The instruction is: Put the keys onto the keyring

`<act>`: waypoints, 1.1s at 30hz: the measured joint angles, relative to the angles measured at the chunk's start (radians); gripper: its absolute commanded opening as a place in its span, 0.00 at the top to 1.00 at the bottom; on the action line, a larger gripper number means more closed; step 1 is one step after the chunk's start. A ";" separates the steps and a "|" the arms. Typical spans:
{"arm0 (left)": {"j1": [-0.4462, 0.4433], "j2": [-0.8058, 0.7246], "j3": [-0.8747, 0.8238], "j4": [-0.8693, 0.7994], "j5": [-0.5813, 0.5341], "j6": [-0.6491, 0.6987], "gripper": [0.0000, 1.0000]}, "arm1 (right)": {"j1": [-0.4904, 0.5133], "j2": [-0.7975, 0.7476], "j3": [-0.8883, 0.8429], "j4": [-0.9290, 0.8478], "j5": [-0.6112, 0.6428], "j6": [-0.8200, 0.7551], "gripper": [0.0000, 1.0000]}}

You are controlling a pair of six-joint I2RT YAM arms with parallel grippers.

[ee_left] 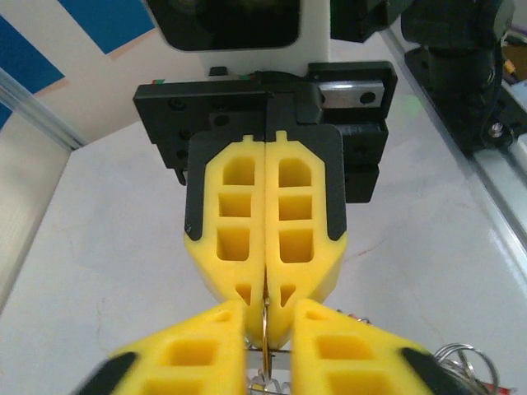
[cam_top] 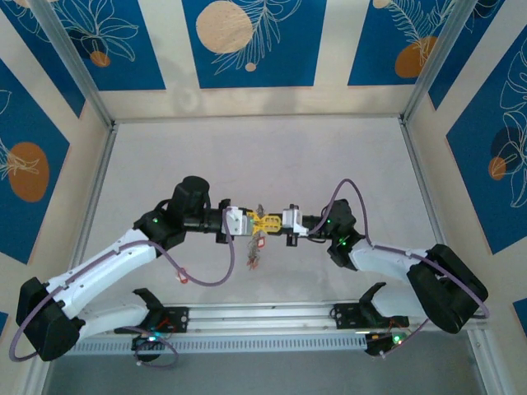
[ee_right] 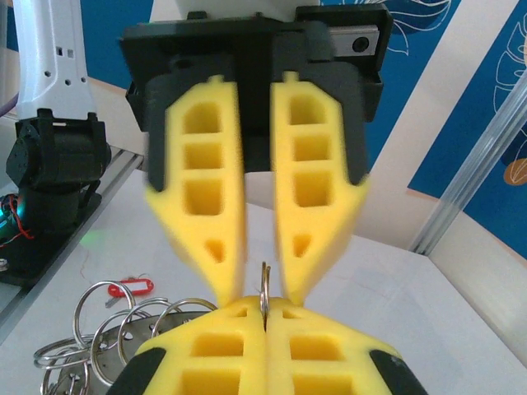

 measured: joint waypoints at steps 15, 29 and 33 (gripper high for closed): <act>-0.003 -0.014 0.006 -0.075 -0.086 0.081 0.72 | -0.001 -0.028 -0.029 -0.040 0.006 -0.026 1.00; -0.003 -0.019 0.006 -0.076 -0.085 0.094 0.73 | -0.001 -0.028 -0.029 -0.039 0.006 -0.026 1.00; -0.003 -0.014 0.006 -0.076 -0.071 0.092 0.73 | -0.001 -0.028 -0.029 -0.039 0.007 -0.026 1.00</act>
